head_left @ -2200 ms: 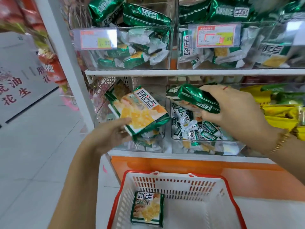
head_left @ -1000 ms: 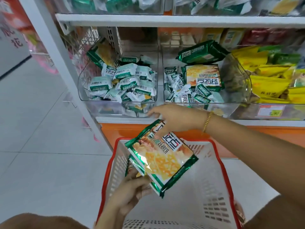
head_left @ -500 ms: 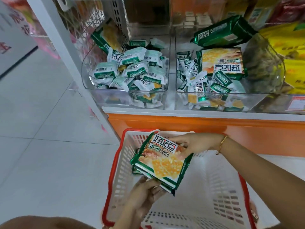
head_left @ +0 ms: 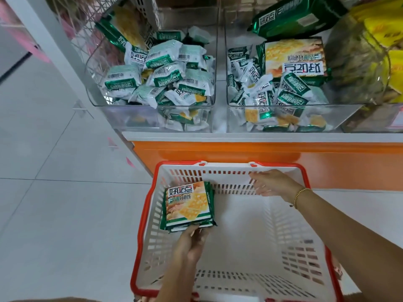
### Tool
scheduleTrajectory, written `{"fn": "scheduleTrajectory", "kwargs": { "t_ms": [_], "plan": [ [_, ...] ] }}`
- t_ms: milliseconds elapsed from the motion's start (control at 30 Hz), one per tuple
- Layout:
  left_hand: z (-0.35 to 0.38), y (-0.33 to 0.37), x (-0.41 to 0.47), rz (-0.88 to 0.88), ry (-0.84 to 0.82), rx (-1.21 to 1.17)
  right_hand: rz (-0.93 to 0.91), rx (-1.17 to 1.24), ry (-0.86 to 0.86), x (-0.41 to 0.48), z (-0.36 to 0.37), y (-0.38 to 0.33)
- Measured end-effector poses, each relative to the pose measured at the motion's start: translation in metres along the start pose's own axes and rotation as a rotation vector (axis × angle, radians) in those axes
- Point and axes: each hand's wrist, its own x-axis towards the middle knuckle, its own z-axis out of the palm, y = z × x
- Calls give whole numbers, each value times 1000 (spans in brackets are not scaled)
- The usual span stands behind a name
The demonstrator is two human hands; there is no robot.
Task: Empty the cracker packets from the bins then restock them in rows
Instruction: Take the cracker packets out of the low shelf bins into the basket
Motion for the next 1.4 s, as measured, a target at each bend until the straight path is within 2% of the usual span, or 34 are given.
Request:
{"fn": "scheduleTrajectory", "kwargs": {
  "t_ms": [300,400,467,600,800,933,1067,1167,1267,1400],
  "plan": [
    [26,4,28,156,174,87,-12,40,23,3,10,2],
    [34,9,31,132,256,222,-5,48,28,4,10,1],
    [32,12,32,120,300,227,-1,42,19,4,11,-1],
    [27,8,20,153,204,70,3,45,1,5,14,-4],
    [22,23,16,84,54,221,-5,27,-23,9,16,-2],
    [31,27,11,188,138,223,-14,1,-40,6,18,-2],
    [20,20,7,174,144,164,-33,-82,-68,6,37,5],
    [11,14,9,153,155,224,-6,-137,-177,7,80,12],
    [11,14,12,145,165,282,4,-45,-286,14,128,21],
    [8,15,9,128,146,354,-12,73,-179,36,159,41]
  ]
}}
